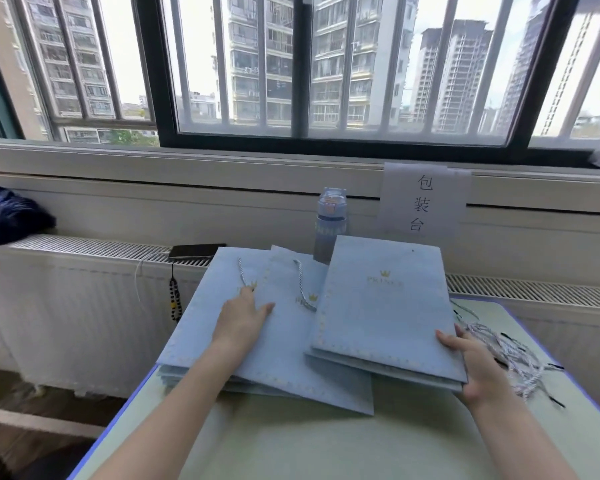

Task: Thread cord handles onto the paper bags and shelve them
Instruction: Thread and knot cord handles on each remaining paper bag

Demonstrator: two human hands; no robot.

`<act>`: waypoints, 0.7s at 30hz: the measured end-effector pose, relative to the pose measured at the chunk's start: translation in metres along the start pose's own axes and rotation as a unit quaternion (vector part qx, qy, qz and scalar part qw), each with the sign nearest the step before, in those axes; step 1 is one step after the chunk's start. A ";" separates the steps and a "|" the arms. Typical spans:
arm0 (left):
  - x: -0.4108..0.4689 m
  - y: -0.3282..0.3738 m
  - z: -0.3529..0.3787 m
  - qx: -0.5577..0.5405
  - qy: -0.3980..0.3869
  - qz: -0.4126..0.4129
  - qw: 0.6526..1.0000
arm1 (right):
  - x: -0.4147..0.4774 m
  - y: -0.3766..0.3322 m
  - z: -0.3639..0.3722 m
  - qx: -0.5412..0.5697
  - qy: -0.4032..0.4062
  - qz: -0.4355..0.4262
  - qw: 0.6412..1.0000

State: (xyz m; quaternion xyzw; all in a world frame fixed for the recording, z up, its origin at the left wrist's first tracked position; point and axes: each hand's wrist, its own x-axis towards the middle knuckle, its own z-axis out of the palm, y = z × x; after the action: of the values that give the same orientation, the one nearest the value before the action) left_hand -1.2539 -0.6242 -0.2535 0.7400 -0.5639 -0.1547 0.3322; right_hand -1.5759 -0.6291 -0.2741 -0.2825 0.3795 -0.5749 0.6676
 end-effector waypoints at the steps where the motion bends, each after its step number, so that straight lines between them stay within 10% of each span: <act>1: 0.001 0.002 -0.006 -0.032 0.017 0.001 0.999 | 0.001 -0.002 0.002 0.009 -0.006 -0.002 1.000; 7: 0.042 -0.029 -0.066 0.057 0.077 -0.012 0.995 | 0.003 -0.007 0.016 0.015 -0.052 -0.023 0.998; 12: 0.039 -0.046 -0.045 0.259 -0.025 -0.065 0.963 | 0.006 0.018 0.027 0.007 -0.053 0.006 0.999; 21: 0.020 -0.042 0.006 0.307 -0.070 -0.005 0.949 | 0.000 0.025 0.031 -0.016 -0.069 0.009 0.997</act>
State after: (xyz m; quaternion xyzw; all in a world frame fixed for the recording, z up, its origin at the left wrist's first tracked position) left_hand -1.2209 -0.6387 -0.2826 0.7961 -0.6026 -0.0271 0.0478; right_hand -1.5367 -0.6269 -0.2773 -0.3291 0.3443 -0.5418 0.6926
